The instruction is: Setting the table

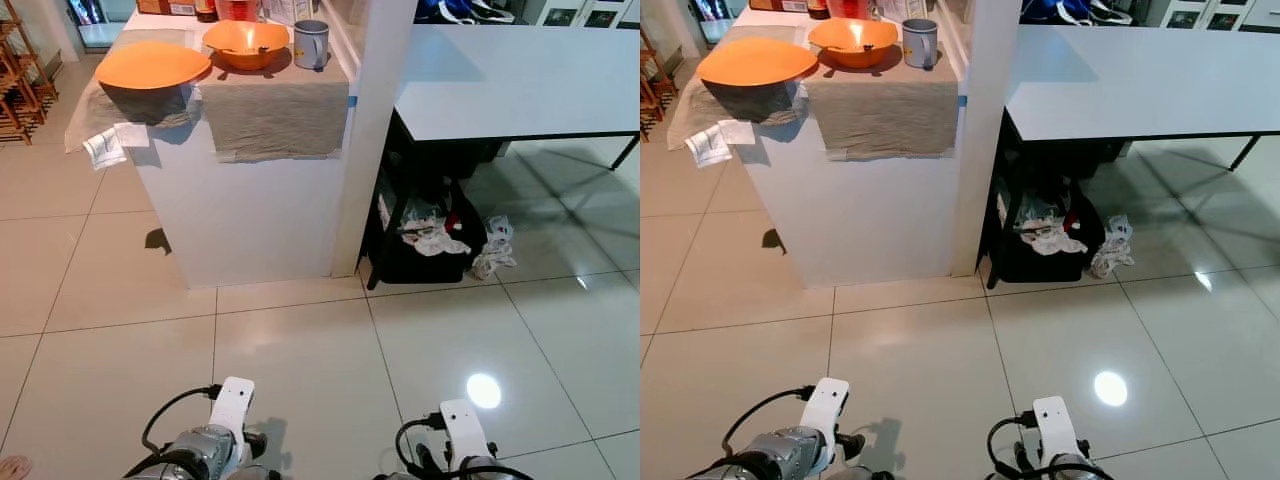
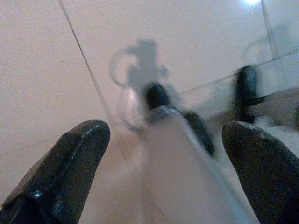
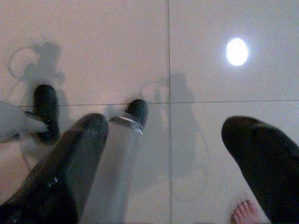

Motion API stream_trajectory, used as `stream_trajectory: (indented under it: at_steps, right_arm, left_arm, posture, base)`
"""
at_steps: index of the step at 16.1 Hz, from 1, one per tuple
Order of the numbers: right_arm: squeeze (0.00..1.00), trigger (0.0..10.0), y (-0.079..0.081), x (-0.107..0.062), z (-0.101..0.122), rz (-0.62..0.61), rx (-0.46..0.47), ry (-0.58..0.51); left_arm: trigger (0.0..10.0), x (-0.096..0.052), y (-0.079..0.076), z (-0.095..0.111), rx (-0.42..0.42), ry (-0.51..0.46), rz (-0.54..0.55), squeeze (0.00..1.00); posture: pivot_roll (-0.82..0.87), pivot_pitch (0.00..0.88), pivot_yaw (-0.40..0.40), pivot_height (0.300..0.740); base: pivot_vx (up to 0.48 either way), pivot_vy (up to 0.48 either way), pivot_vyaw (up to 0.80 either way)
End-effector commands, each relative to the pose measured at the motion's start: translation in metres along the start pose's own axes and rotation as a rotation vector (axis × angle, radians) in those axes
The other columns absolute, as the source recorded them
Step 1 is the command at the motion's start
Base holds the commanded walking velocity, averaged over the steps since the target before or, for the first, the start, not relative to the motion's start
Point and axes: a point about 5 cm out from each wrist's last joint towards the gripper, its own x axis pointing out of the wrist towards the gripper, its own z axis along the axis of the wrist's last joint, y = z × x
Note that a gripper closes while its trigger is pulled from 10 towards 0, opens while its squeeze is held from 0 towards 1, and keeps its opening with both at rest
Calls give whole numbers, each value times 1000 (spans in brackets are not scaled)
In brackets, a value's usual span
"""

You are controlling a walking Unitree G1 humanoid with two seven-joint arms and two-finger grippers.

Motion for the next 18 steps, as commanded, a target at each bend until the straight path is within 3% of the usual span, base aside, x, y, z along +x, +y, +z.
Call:
stream_trajectory:
  at_steps: [1, 6, 9, 12, 14, 16, 17, 18]
  right_arm:
    - [0, 10000, -10, 1, 23, -55, -1, -34]
    - [0, 10000, -10, 1, 20, -58, 0, -36]
    - [0, 10000, -9, 1, 21, -59, 7, -34]
    - [0, 10000, -8, 1, 25, -61, 33, -79]
    - [0, 10000, -8, 0, 33, -76, 32, -165]
    - [0, 10000, -26, -15, 121, -115, -31, -479]
    - [0, 10000, -28, -18, 130, -125, -40, -520]
    - [0, 10000, -28, -29, 153, -131, -41, -636]
  left_arm:
    - [10000, -3, -4, 38, 107, -156, 16, 0]
    - [10000, -3, -4, 42, 117, -181, 24, 0]
    - [10000, -6, 3, 49, 91, -219, 47, 0]
    - [10000, -15, 7, 86, 181, -375, 29, 0]
    - [10000, -29, 5, 126, 170, -528, -5, 0]
    - [10000, -51, 10, 169, 112, -709, 17, 0]
    - [10000, -55, 12, 175, 101, -738, 26, 0]
    - [10000, -68, 19, 193, 27, -829, 31, 0]
  posture:
    - [-35, 0, -51, 736]
    - [-41, 0, -46, 736]
    - [-33, 0, -42, 736]
    - [-27, 0, -42, 736]
    - [-29, 0, -35, 736]
    - [-33, 0, -29, 736]
    - [-33, 0, -29, 736]
    - [-37, 0, -28, 736]
  base:
    - [0, 0, 0]
    - [0, 0, 0]
    - [0, 0, 0]
    - [0, 0, 0]
    - [0, 0, 0]
    - [0, 0, 0]
    - [0, 0, 0]
    - [0, 0, 0]
